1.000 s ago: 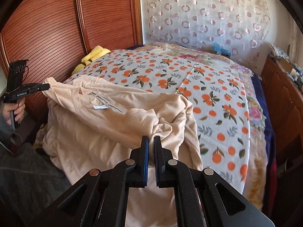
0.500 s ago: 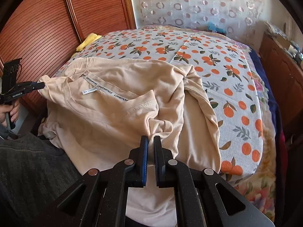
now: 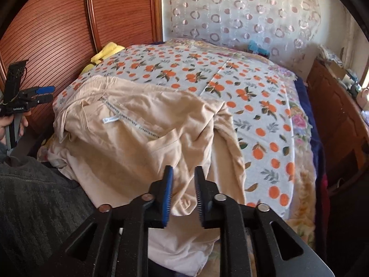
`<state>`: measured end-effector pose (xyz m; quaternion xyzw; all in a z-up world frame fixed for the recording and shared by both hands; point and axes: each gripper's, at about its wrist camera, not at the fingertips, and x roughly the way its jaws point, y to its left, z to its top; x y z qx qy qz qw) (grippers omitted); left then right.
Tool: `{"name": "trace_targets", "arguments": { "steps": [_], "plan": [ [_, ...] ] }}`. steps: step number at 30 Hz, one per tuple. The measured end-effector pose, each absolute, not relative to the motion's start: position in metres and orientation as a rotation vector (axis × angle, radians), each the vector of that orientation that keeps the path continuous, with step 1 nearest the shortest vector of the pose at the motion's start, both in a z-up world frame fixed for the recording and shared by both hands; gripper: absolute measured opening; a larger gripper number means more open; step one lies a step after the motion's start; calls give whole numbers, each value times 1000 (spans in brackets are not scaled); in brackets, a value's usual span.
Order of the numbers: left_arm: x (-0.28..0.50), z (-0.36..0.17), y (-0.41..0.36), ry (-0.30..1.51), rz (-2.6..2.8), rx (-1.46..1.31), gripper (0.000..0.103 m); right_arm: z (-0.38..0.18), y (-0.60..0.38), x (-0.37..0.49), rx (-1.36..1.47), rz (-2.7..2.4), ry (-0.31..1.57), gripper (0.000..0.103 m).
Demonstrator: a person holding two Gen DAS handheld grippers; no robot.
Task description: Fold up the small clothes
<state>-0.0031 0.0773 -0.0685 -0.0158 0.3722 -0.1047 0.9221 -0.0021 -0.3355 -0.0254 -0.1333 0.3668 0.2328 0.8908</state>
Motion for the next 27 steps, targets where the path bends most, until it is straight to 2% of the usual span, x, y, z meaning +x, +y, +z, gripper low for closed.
{"name": "trace_targets", "arguments": {
  "steps": [2,4,9,14,19,27],
  "plan": [
    [5,-70,76,762,-212,-33,80,-20,-336,-3,-275,475,734,39],
    [15,-73,75,770,-213,-39,80,-19,-335,1,-275,462,715,45],
    [41,-77,76,770,-208,-27,80,-26,-323,28,-268,467,701,51],
    [72,-80,86,771,-194,-37,80,-39,-311,72,-246,468,687,62],
    [98,-82,93,782,-192,-42,80,-54,-299,110,-225,460,709,67],
    [119,-100,94,839,-193,-60,80,-73,-294,146,-189,414,768,68]
  ]
}}
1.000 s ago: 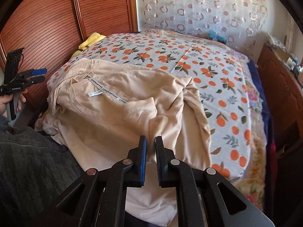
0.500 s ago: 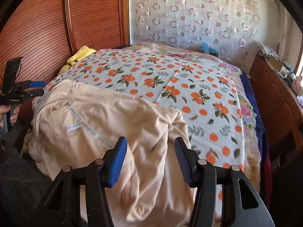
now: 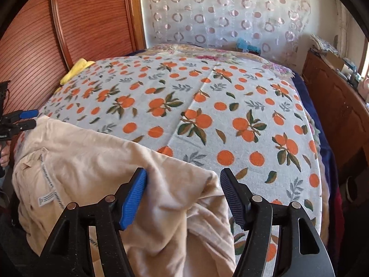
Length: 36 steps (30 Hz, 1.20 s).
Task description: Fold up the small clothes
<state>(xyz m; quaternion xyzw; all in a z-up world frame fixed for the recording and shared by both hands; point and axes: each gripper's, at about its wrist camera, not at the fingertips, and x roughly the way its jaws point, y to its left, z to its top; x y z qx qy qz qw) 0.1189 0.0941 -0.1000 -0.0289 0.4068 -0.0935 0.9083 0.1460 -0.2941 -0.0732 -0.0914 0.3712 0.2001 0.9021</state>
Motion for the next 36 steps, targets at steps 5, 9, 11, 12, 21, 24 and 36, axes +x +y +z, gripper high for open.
{"name": "trace_targets", "arguments": {
  "steps": [5,9,11,12,21,24,36],
  "plan": [
    [121,-108,99,863,-191,-86,80,-80,-298,155,-165,416,795,69],
    [122,-113,100,873,-200,-97,80,-84,-299,157,-173,421,805,71],
    [123,-116,100,879,-195,-99,80,-87,-299,164,-171,425,810,71],
    [124,-117,100,881,-197,-104,80,-88,-299,164,-166,428,810,71],
    [125,-115,100,881,-218,-116,80,-92,-290,161,-190,435,823,68],
    [128,-114,101,889,-225,-125,71,-92,-286,154,-207,445,819,57],
    [119,-114,87,895,-315,-114,17,-91,-282,142,-224,504,827,17]
  ]
}}
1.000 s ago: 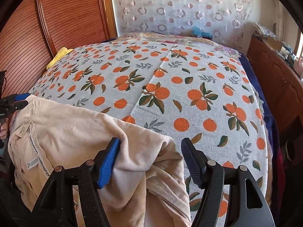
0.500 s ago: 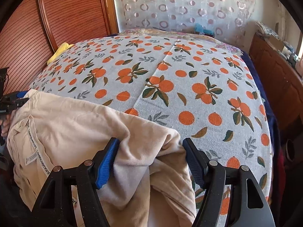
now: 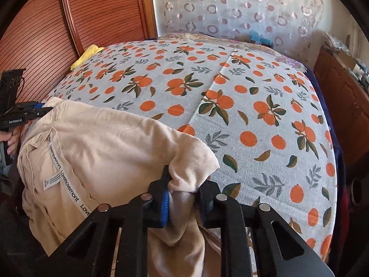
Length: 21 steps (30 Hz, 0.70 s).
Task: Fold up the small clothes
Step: 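Lift the shirt high with both grippers and shake it out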
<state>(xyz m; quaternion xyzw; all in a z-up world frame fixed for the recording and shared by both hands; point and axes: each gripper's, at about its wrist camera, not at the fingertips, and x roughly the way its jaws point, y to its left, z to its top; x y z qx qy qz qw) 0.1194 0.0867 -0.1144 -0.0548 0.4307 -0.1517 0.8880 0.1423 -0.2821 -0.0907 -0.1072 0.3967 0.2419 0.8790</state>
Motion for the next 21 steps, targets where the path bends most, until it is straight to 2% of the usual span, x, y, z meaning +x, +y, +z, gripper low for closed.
{"name": "trace_targets", "arguments": {
  "steps": [3,7,21],
  "plan": [
    [108,-103,85,853,-330,-135,12,-88,-284,131,-230,515,807,14],
    [79,-72,80,776,-379,-150,11,-66,-290,103,-210,536,734,13],
    [-12,101,63,388,-451,-40,10,98,-340,-23,-194,536,305,12]
  ]
}}
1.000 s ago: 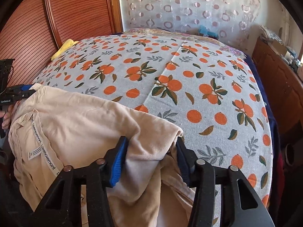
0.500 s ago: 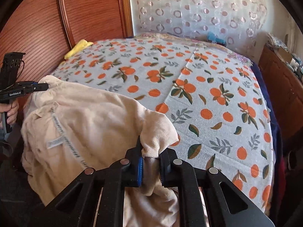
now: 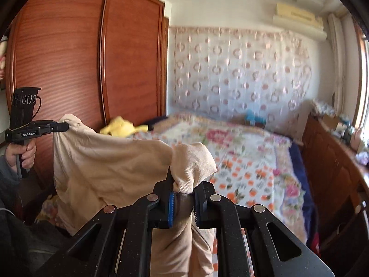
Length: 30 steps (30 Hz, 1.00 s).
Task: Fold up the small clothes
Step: 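Lift the shirt high with both grippers and shake it out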
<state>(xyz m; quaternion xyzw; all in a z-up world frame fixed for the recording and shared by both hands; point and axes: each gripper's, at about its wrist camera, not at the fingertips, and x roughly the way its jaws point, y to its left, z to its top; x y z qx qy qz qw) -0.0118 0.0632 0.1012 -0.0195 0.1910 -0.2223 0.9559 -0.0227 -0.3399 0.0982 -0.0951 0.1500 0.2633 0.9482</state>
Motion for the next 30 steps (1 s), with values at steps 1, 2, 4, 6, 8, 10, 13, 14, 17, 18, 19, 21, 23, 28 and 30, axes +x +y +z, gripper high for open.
{"name": "trace_targets", "arguments": {
  "steps": [1,2,4,6,8,10,13,14,17,18,19,21,23,28,30],
  "plan": [
    [-16,116,62,359,-456,-25,10,110,-343,-30,-199,533,273,12],
    [-18,129,61,331,-457,-10,10,123,-346,-39,-210,527,238,12],
    [-20,149,61,288,-451,14,10,145,-350,-51,-228,513,183,12],
    [-19,171,63,244,-437,33,10,168,-354,-60,-244,501,133,12],
    [-12,186,68,211,-421,40,10,186,-356,-64,-268,480,91,12],
    [2,200,74,197,-397,51,10,203,-357,-62,-280,465,61,12],
    [30,210,83,197,-361,54,10,227,-355,-46,-299,439,32,12],
    [40,212,86,196,-344,57,10,232,-350,-38,-314,423,28,12],
    [79,210,97,218,-297,54,10,242,-332,-1,-338,415,55,12],
    [95,204,98,235,-280,56,10,242,-327,16,-356,396,67,12],
    [112,194,100,261,-275,50,10,236,-320,36,-374,376,82,13],
    [150,164,102,321,-252,40,10,217,-296,81,-400,371,132,13],
    [200,118,110,405,-226,32,10,192,-277,128,-410,372,195,13],
    [296,20,110,582,-199,11,10,89,-234,246,-444,337,395,13],
    [326,-12,106,638,-186,23,10,56,-219,283,-443,328,474,13]
  ]
}}
